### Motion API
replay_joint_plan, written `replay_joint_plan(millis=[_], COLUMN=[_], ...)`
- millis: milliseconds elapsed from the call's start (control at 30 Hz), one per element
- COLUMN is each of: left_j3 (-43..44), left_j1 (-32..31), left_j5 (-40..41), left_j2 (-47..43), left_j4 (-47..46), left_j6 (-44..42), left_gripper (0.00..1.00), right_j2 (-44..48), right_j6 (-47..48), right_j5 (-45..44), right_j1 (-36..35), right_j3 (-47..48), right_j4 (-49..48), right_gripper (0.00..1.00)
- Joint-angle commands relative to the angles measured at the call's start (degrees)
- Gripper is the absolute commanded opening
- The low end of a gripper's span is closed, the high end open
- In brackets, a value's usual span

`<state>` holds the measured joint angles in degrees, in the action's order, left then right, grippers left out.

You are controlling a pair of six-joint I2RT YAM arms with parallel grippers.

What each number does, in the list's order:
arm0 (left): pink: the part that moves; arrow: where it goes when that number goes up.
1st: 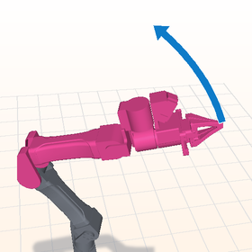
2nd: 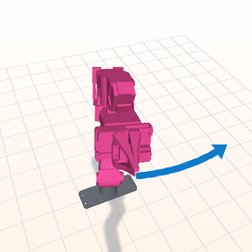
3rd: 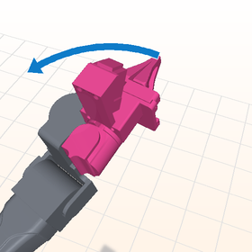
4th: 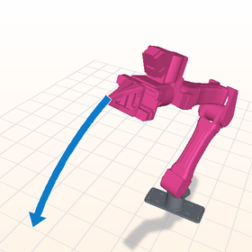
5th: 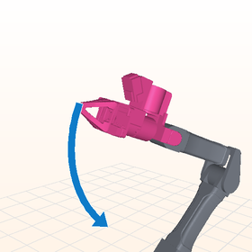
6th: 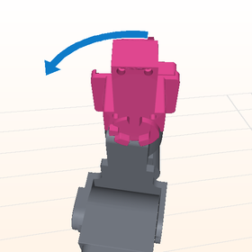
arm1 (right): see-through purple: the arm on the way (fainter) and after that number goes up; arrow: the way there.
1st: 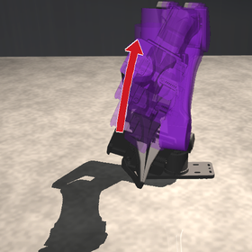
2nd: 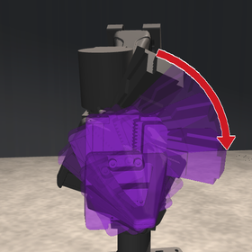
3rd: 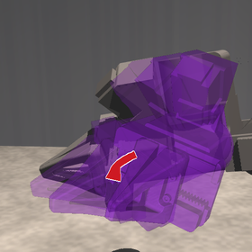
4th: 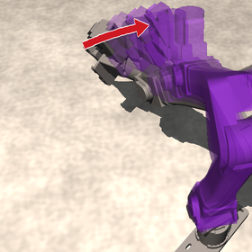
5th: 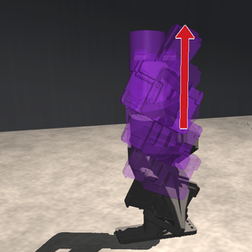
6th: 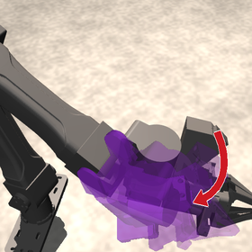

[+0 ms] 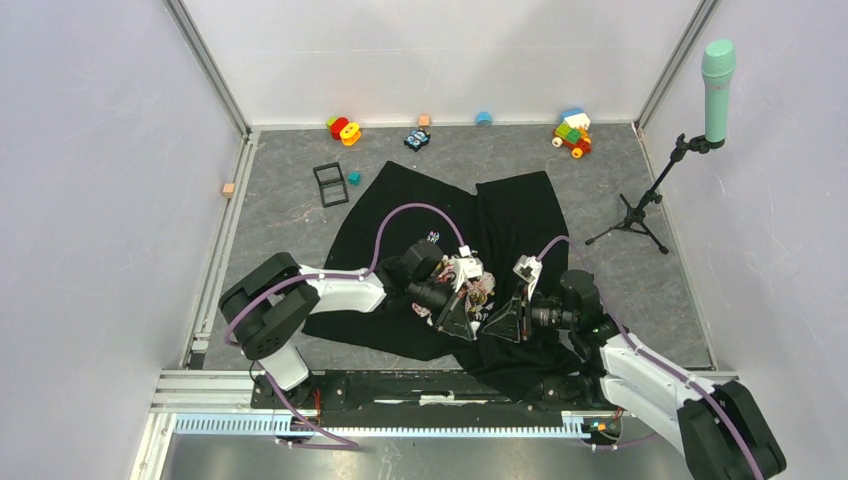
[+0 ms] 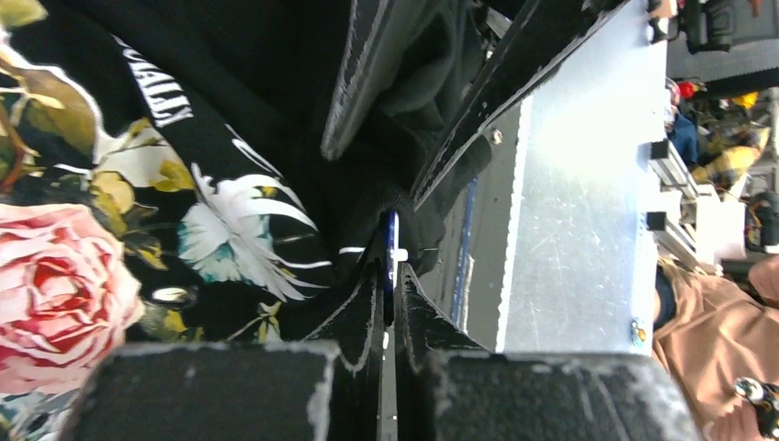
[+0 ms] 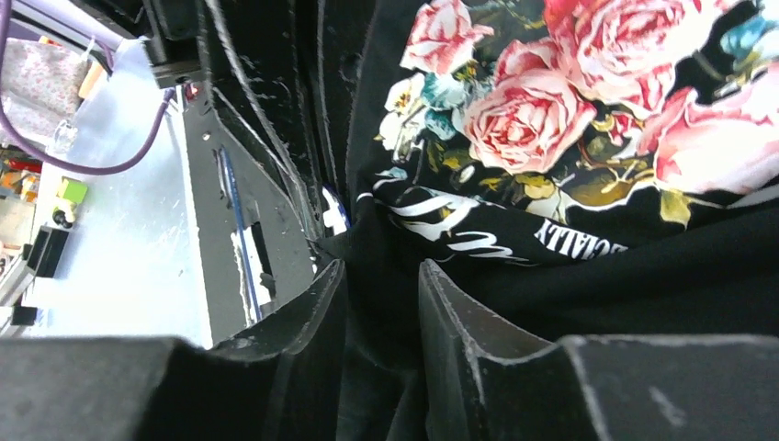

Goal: Pin the brooch onto the clothing

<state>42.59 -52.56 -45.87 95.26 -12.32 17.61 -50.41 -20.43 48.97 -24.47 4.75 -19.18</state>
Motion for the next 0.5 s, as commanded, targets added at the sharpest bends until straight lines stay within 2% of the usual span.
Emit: replay_joint_plan(millis=[0, 233, 367, 467], left_j3=[-0.93, 1.01, 3.6, 6.38], left_j1=[-0.09, 0.0, 0.0, 0.01], left_j5=[-7.15, -8.8, -10.55, -13.21], left_j2=[-3.29, -7.75, -11.67, -13.44], left_j4=[-2.68, 0.27, 4.78, 10.08], left_j6=[2.41, 6.63, 8.21, 7.44], left_gripper=[0.02, 0.02, 0.02, 0.02], right_j2=[5.91, 14.99, 15.66, 15.69], right_j6=[3.57, -0.08, -1.58, -6.75], right_j5=[3.15, 3.93, 6.75, 11.72], right_j1=[0.67, 0.67, 0.65, 0.65], right_j3=[2.77, 5.31, 7.39, 7.81], right_j4=[2.84, 4.35, 3.03, -3.76], right_gripper=[0.42, 0.66, 0.69, 0.7])
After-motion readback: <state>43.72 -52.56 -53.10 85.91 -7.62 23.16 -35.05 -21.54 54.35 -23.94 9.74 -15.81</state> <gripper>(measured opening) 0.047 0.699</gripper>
